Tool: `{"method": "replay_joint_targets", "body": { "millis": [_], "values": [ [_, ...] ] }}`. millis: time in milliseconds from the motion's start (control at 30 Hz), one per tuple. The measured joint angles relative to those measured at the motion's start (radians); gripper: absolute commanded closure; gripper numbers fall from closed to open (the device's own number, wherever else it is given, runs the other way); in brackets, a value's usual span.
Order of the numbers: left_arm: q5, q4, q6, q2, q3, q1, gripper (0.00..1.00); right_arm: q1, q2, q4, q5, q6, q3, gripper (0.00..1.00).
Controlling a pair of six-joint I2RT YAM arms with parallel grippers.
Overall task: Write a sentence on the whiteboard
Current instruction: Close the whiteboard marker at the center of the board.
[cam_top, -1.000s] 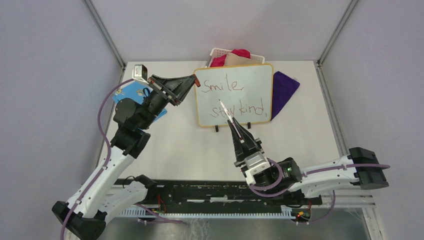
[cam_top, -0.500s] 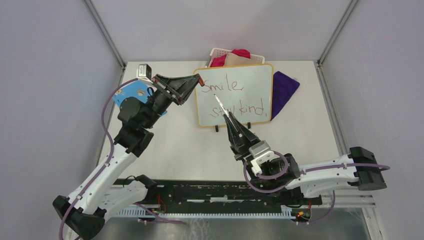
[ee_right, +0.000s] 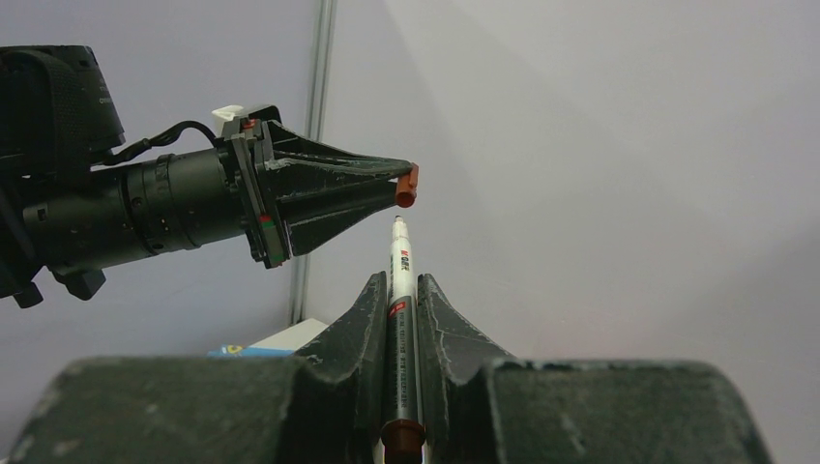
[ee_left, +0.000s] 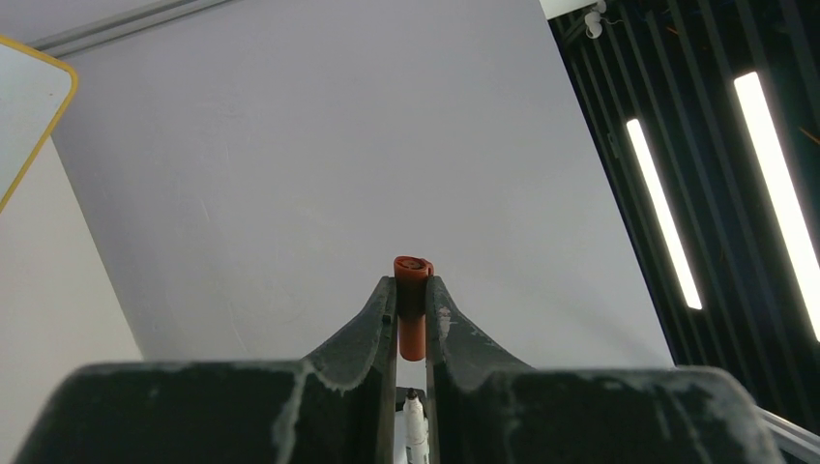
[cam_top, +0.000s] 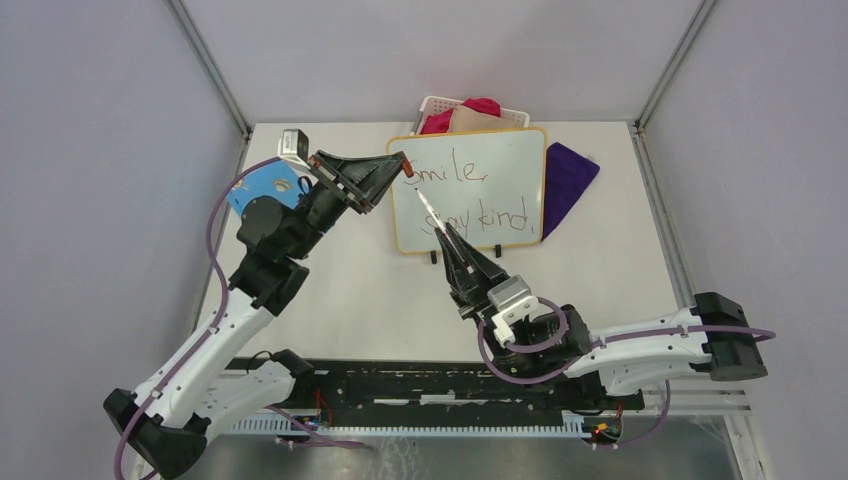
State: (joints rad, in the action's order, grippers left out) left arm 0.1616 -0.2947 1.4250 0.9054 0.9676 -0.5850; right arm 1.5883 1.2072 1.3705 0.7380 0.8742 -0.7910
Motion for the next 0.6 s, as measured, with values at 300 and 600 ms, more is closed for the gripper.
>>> {"method": "replay_joint_targets", "body": {
  "millis": [300, 600],
  "values": [
    [-0.001, 0.001, -0.001, -0.016, 0.000, -0.013, 0.98, -0.002, 0.009, -0.003, 0.001, -0.014, -0.012, 1.00],
    [-0.002, 0.006, -0.001, -0.030, 0.000, -0.018, 0.98, -0.008, 0.019, -0.003, 0.003, -0.014, -0.013, 1.00]
  ]
}}
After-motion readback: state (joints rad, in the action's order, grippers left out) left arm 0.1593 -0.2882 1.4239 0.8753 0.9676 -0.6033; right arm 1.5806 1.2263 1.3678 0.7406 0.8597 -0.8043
